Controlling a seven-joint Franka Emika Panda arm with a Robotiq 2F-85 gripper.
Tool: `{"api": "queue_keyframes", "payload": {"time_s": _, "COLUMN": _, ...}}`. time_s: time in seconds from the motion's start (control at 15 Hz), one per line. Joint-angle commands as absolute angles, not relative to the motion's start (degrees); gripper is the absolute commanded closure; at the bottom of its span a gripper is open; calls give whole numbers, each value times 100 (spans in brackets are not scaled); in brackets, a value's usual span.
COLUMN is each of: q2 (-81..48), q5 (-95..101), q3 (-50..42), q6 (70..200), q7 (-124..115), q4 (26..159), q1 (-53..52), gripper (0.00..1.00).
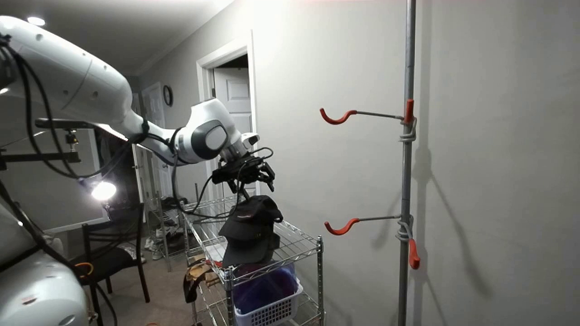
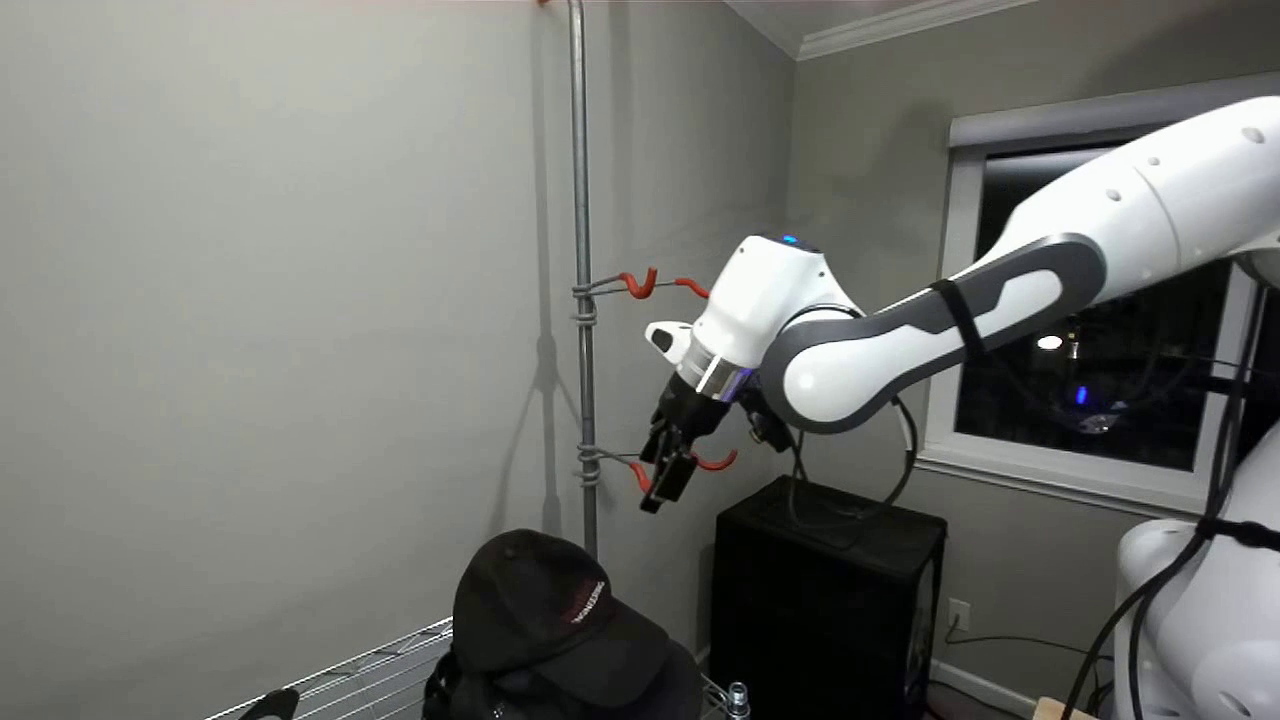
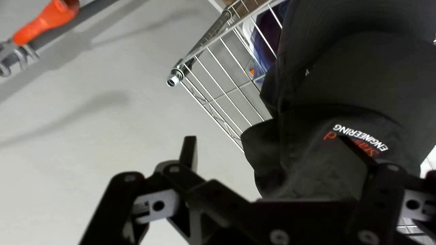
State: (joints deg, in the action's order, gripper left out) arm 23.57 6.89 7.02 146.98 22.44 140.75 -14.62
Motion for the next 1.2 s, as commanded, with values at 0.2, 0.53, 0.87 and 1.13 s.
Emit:
{"api": "queue_keyframes", "payload": {"time_s": 0.2, "q2": 4356, "q5": 536, "q3": -149, "q6": 13771, "q7": 2625, "q4": 15309, "q1": -1476, "gripper": 0}}
{"api": "queue_keyframes", "payload": {"time_s": 0.53, "q2": 4847, "q5": 518, "q3": -514, "q6": 13423, "q7": 2516, "q4": 15462, "q1": -1359, "gripper": 0}}
{"api": "queue_keyframes", "payload": {"time_s": 0.87, "q2": 4769, "q5": 568, "q3": -535, "q6": 13476, "q7": 2473, "q4": 15389, "q1": -1368, "gripper": 0}}
{"api": "queue_keyframes", "payload": {"time_s": 1.13, "q2": 4765, "q5": 569, "q3": -522, "q6": 13476, "q7": 2471, "q4": 15388, "q1": -1370, "gripper": 0}}
